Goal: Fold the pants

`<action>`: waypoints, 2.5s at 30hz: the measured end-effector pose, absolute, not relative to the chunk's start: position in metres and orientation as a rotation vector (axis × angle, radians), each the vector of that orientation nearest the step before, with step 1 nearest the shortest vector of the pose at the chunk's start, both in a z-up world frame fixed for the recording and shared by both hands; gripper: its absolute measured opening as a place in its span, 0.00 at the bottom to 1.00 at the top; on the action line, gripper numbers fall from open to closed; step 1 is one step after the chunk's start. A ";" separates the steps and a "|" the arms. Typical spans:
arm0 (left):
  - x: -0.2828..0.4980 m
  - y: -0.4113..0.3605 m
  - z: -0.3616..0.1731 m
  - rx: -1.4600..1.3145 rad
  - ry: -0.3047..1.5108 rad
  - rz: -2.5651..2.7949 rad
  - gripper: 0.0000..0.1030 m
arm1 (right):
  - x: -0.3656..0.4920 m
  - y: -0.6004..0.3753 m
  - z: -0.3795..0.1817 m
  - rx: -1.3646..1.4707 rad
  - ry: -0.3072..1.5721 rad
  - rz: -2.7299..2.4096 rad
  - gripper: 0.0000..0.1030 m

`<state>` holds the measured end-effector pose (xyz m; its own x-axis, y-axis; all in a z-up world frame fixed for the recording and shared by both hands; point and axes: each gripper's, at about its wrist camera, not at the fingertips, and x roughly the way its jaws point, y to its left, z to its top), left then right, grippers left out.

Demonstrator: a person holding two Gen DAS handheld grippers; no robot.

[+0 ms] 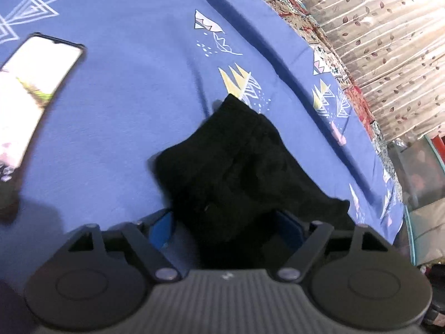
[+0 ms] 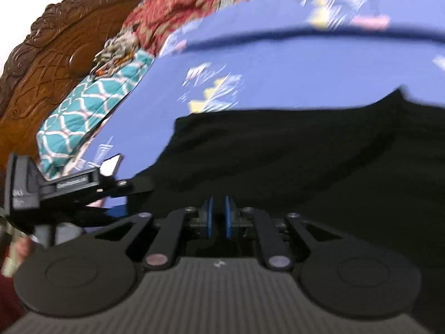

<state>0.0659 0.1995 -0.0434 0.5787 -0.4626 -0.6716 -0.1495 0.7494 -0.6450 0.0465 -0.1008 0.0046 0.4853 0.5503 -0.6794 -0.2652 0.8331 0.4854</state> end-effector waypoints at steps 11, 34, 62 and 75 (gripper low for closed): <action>0.055 0.158 -0.014 -0.451 0.834 -0.146 0.26 | 0.086 -0.092 -0.059 0.657 1.185 0.446 0.09; -0.050 -0.024 0.001 0.450 0.497 -0.545 0.58 | -0.004 -0.238 -0.016 0.909 0.828 0.206 0.70; 0.022 0.042 0.006 -0.129 0.760 -0.473 0.47 | -0.001 -0.220 -0.013 0.338 0.848 0.066 0.38; 0.026 0.002 -0.012 -0.110 0.847 -0.585 0.09 | -0.019 -0.236 0.026 0.455 0.678 0.141 0.15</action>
